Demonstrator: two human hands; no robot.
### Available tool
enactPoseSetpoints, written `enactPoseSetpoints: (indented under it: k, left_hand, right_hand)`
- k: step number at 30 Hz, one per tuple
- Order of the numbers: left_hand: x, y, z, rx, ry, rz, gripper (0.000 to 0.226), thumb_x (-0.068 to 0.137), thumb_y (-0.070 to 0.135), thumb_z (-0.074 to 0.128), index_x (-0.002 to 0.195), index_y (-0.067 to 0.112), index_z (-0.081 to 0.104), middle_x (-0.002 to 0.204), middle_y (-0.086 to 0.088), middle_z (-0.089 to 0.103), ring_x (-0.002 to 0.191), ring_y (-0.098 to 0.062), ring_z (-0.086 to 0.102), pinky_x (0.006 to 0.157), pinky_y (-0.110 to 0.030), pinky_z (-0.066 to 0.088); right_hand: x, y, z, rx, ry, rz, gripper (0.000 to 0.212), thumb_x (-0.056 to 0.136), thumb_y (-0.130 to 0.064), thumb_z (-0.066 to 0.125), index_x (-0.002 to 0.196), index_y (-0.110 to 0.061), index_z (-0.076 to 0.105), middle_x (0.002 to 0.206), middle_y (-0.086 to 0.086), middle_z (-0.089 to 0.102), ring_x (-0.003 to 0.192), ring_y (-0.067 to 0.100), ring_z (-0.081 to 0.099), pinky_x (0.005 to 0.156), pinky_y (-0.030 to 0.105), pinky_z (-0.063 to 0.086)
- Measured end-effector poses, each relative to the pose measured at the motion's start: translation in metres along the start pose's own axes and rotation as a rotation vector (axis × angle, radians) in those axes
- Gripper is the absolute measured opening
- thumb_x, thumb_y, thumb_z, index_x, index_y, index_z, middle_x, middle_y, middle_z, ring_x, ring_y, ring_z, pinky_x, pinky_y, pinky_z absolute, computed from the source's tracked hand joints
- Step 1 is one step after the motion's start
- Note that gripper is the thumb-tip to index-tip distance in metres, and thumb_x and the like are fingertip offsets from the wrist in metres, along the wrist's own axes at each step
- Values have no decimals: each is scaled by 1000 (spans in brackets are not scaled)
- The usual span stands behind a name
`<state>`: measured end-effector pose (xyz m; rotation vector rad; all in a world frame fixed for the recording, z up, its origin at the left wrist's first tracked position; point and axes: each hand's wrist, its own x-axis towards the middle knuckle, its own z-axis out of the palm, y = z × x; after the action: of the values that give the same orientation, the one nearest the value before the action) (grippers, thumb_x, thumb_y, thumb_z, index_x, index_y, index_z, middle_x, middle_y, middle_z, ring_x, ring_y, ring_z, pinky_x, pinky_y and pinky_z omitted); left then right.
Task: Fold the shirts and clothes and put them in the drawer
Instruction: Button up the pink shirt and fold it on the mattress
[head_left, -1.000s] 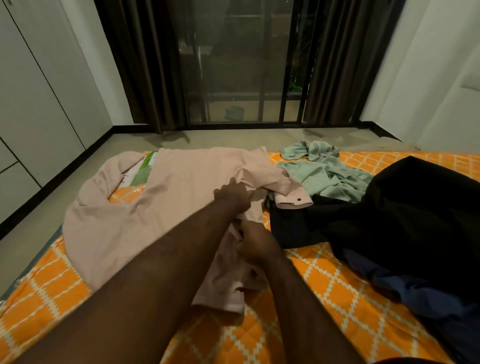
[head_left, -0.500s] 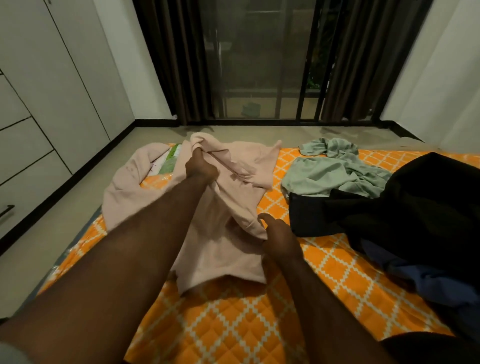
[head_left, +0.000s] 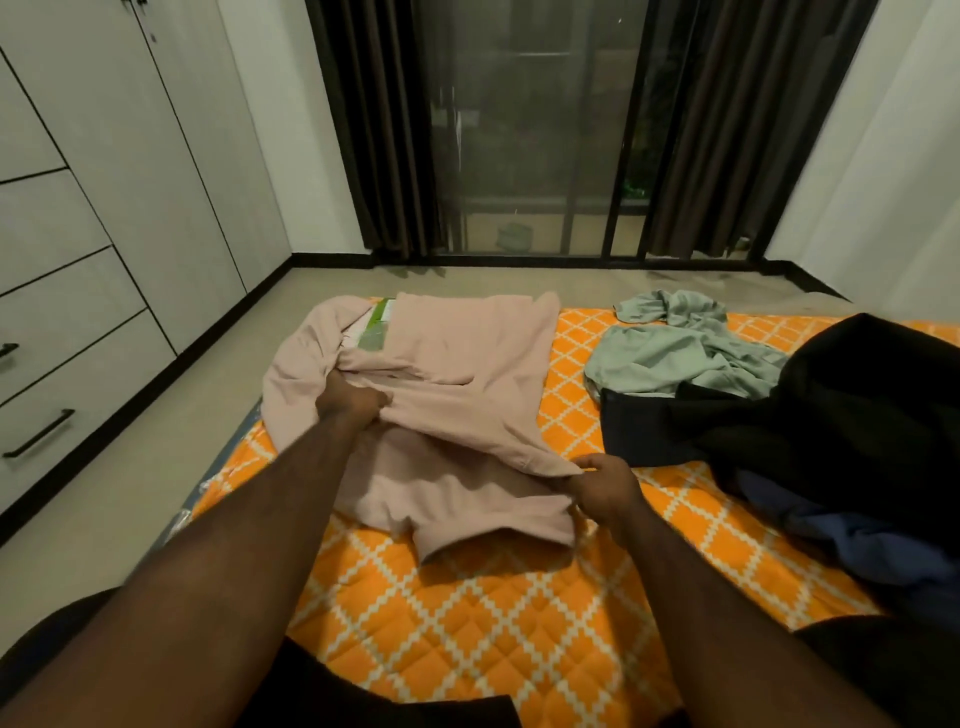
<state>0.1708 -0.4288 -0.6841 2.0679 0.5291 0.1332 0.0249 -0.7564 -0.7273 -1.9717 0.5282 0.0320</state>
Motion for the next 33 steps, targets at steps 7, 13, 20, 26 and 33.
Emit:
enactPoseSetpoints:
  k: [7,13,20,26,33]
  left_hand:
    - [-34,-35,-7,436,85,150,36,89,45,62,108,18,74,110,-15,71,101,-39,66,85,-41,56]
    - [-83,-6,30,531,-336,781,42,84,51,71,117,25,67,117,-5,65,112,-26,59,91,-38,48]
    - [-129,-16,72,961,-209,1183,38,82,48,67,111,24,62,103,-9,58,88,-31,58,69,-38,46]
    - [-117,-20,61,967,-103,1253,25,65,32,84,71,19,64,66,-6,57,58,-30,59,51,-32,44]
    - [-120,-20,48,987,-266,1260,16,95,27,59,106,20,68,99,-10,62,91,-31,59,75,-38,42]
  right_hand:
    - [-18,-21,-6,458,-128,295,16,78,6,70,92,-1,75,85,12,67,76,30,62,65,37,55]
    - [-20,-16,-7,233,-92,120,26,77,1,80,98,-14,74,88,17,74,77,30,68,60,37,57]
    - [-27,-20,-1,-442,82,-404,35,73,5,70,95,-22,72,70,-1,64,64,20,65,52,28,48]
    - [-31,-13,-5,-405,-125,-278,28,70,-10,86,89,-19,67,62,-4,64,47,9,60,41,15,40]
    - [-33,-17,-3,-601,-1,-218,18,70,-9,72,73,-24,63,67,-4,65,74,24,67,57,26,41]
